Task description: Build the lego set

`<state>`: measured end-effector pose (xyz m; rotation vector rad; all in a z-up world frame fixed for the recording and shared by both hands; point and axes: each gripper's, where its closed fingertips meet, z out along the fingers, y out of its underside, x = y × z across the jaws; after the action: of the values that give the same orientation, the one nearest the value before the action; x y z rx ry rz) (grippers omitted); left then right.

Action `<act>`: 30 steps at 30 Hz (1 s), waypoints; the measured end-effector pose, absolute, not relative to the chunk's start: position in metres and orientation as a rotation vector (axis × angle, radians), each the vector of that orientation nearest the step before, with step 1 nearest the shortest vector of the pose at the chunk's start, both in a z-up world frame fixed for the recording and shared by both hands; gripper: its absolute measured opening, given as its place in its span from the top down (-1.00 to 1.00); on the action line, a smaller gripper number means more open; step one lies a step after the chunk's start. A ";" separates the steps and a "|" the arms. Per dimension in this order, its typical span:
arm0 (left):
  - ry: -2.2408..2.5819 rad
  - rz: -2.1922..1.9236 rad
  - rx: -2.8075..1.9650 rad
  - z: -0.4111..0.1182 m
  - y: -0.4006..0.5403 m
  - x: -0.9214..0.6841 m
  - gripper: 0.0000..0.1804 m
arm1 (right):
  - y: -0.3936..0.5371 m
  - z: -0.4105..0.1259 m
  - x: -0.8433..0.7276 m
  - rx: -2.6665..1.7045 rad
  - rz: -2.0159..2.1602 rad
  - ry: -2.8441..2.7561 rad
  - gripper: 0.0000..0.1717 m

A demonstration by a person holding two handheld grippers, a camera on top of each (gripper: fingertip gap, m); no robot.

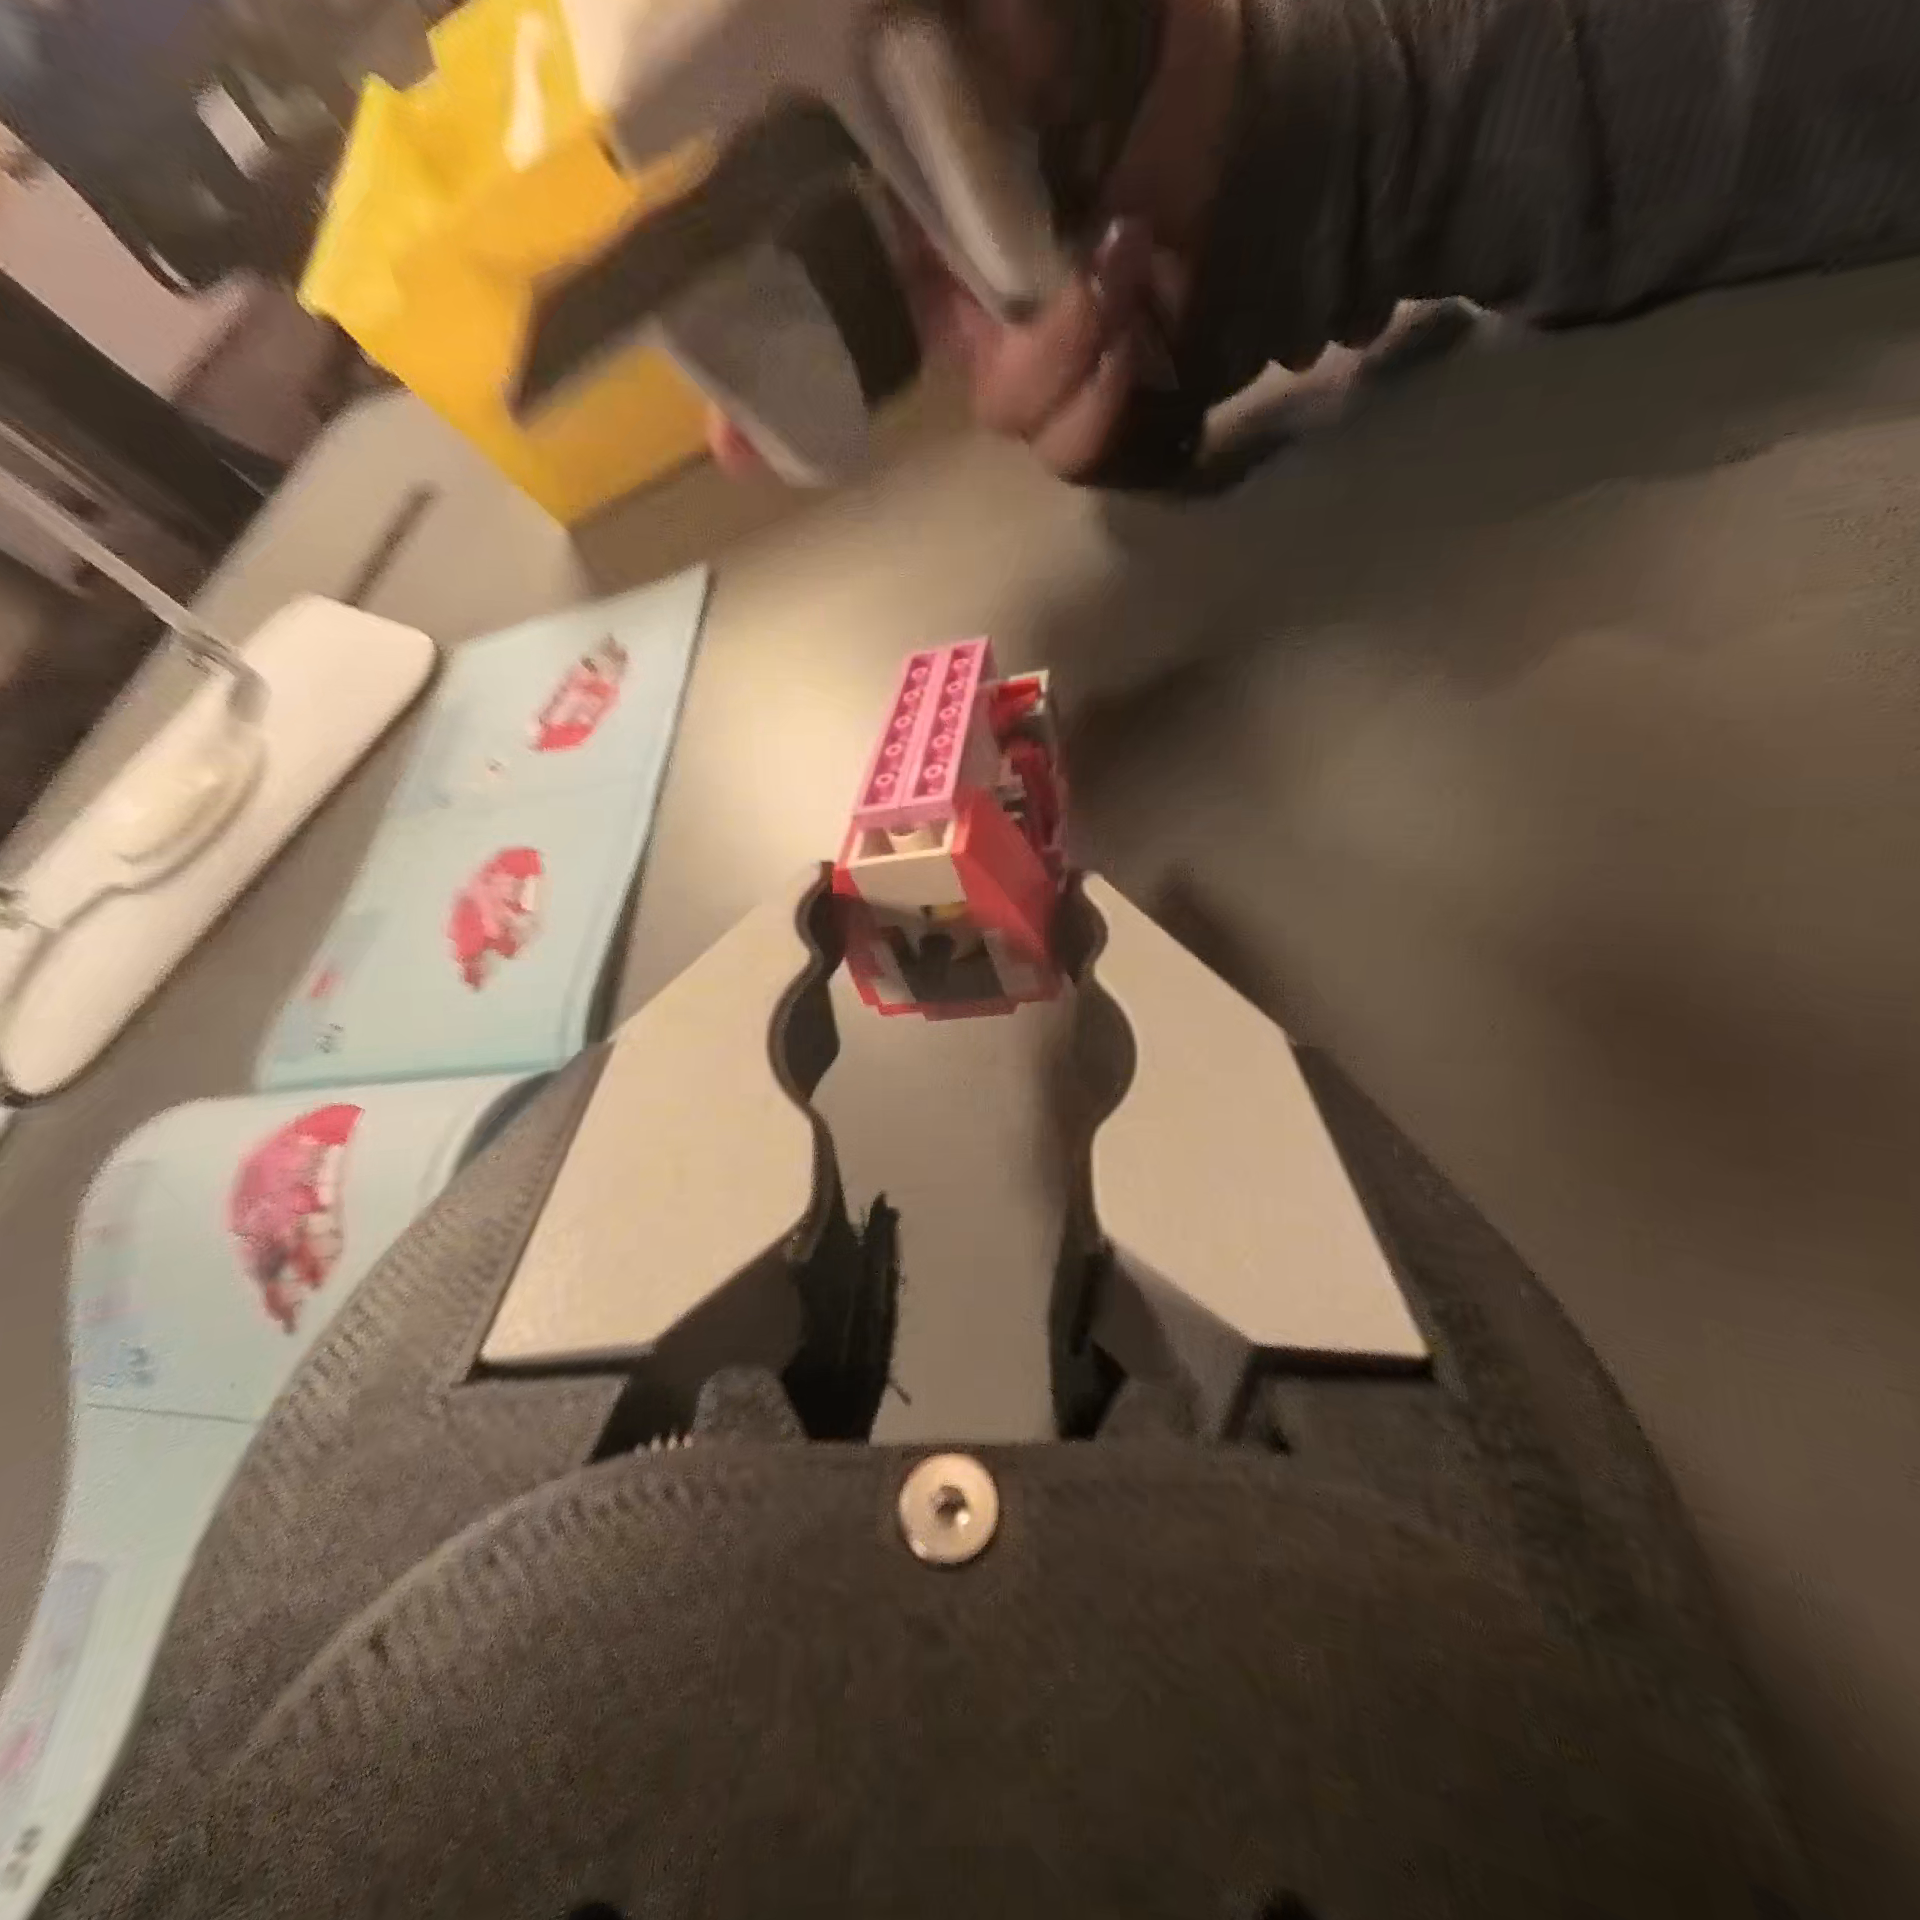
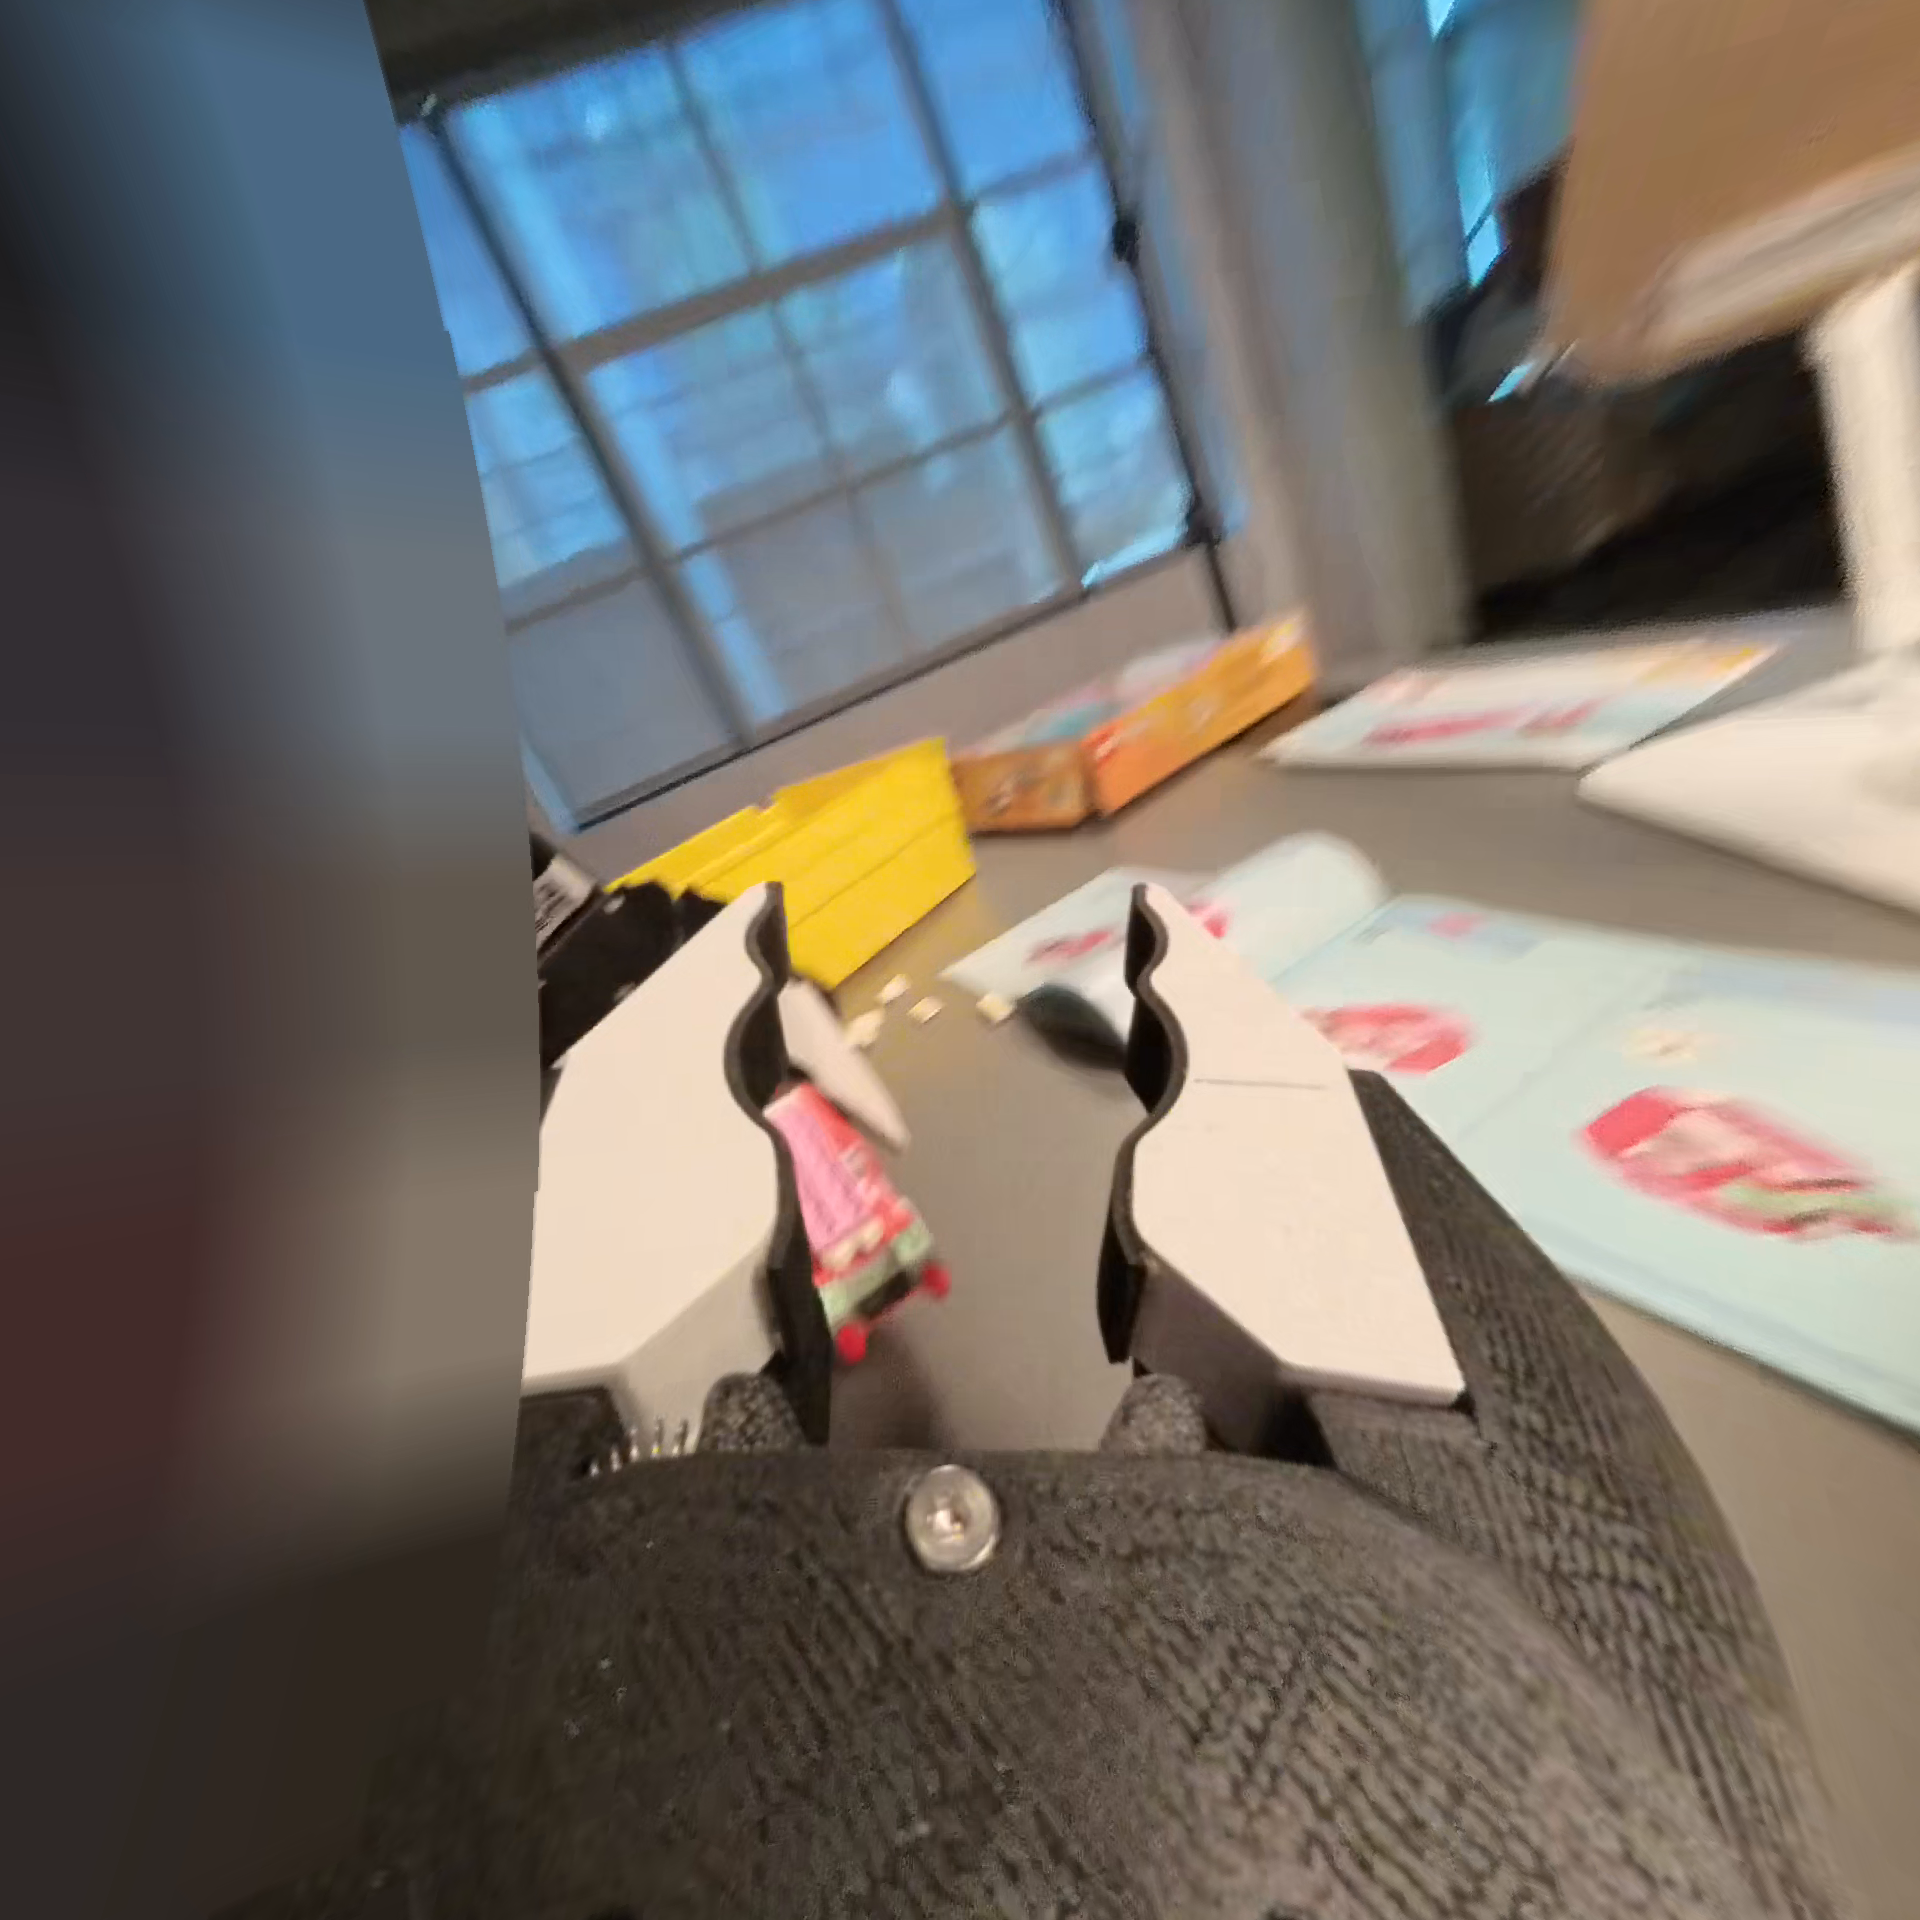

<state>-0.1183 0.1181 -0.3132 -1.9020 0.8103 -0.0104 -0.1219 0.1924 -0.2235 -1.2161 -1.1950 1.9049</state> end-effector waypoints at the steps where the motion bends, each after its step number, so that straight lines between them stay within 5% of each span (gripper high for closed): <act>1: 0.810 -0.019 -1.939 -0.319 0.118 -0.118 0.53 | 0.202 -0.218 -0.119 -1.181 1.847 -1.134 0.28; 15: 0.765 -0.111 -2.112 -0.345 0.113 -0.123 0.51 | 0.250 -0.189 -0.089 -0.888 1.108 -0.820 0.46; 30: 0.719 -0.186 -1.942 -0.308 0.114 -0.113 -0.17 | 0.259 -0.193 -0.084 -0.845 0.914 -0.824 0.45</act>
<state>-0.1128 0.1143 -0.3078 -1.9423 0.7191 -0.1863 -0.0837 0.2593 -0.1927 -0.8447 -0.8245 0.9139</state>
